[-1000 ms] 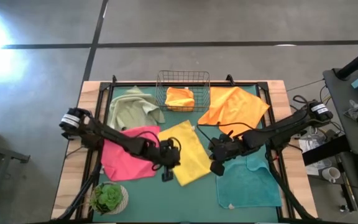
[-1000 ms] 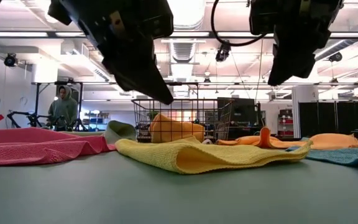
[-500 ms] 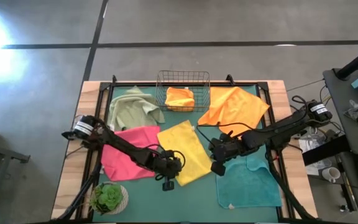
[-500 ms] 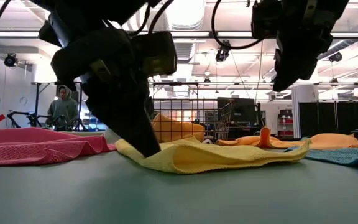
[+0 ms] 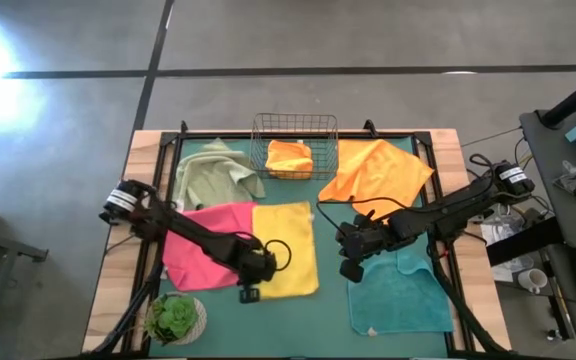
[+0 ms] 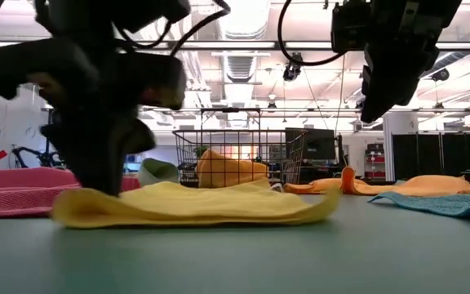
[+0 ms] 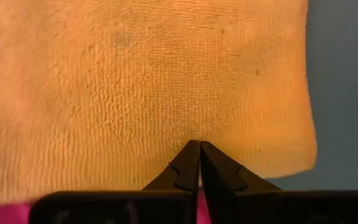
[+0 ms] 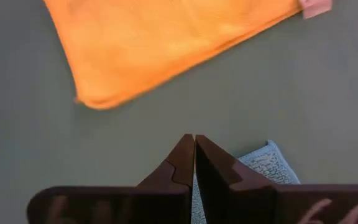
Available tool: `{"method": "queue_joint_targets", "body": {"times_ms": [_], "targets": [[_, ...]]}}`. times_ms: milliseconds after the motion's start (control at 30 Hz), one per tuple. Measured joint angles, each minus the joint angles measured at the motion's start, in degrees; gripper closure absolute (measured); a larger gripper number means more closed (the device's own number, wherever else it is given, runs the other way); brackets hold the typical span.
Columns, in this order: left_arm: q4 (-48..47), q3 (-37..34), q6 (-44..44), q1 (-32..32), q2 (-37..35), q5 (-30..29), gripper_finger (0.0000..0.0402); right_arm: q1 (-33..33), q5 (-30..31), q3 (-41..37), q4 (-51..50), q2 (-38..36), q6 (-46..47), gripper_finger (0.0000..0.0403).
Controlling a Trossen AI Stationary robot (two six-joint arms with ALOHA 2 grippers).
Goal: Fold microfiber towels
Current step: Fold the yellow microfiber towel
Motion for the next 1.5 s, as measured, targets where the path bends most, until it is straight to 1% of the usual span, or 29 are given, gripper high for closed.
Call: {"method": "queue_joint_targets", "body": {"times_ms": [67, 200, 333, 467, 533, 633, 733, 833, 933, 1000, 1100, 1233, 1333, 1400, 1500], "targets": [[-1.72, -0.07, 0.30, -0.04, -2.39, 0.00, 0.0400, 0.00, 0.00, 0.00, -0.05, 0.00, 0.00, 0.0394], [-1.52, -0.07, 0.56, -0.10, -6.38, 0.04, 0.0400, 0.00, 0.02, 0.02, -0.04, 0.00, 0.00, 0.0394], [0.19, 0.02, 3.26, -0.10, -8.74, -0.09, 0.0400, 0.00, 0.02, 0.00, -0.01, 0.00, 0.00, 0.0394], [0.07, 0.17, 2.91, 0.02, -10.41, -0.17, 0.0390, 0.00, 0.02, 0.00, 0.03, 0.00, 0.00, 0.0394], [-0.12, 0.17, 1.84, 0.18, -11.14, -0.18, 0.0374, 0.00, 0.00, 0.00, 0.13, 0.00, -0.49, 0.0394], [-1.39, 0.17, 1.63, 0.19, -11.75, -0.20, 0.0338, 0.13, -0.01, -0.01, 1.30, 0.00, -3.23, 0.0394], [-1.60, 0.17, 1.46, 0.18, -12.03, -0.10, 0.0298, 0.33, -0.05, -0.02, 4.60, 0.00, -6.30, 0.0394], [-1.60, 0.17, -1.15, 0.16, -12.09, 0.38, 0.0258, 0.82, -0.19, -0.02, 8.23, 0.00, -9.97, 0.0391], [-1.56, 0.17, -2.41, -0.42, -12.09, 2.14, 0.0234, 1.01, -3.01, -0.02, 11.44, 0.00, -12.62, 0.0376], [-1.54, 0.17, -2.06, -1.67, -12.09, 2.42, 0.0230, 1.02, -4.72, -0.02, 12.65, 0.00, -13.34, 0.0358], [-1.27, 0.17, 0.55, -4.12, -12.09, 2.46, 0.0228, 1.01, -5.54, -0.02, 13.38, 0.22, -14.61, 0.0322], [-0.19, 0.17, 1.69, -7.72, -11.93, -2.16, 0.0228, 1.01, -5.54, -0.02, 14.07, 1.02, -19.92, 0.0273], [0.62, 0.19, 1.70, -9.82, -10.89, -5.63, 0.0228, 1.45, -5.72, -0.09, 15.68, 1.64, -24.85, 0.0246], [1.74, 0.19, 1.72, -10.61, -9.55, -6.47, 0.0228, 1.93, -5.74, 0.01, 18.93, 3.08, -28.12, 0.0234], [3.48, 0.18, 1.68, -11.11, -7.02, -6.51, 0.0228, 2.80, -6.08, -0.02, 21.05, 5.33, -30.84, 0.0227]]}}
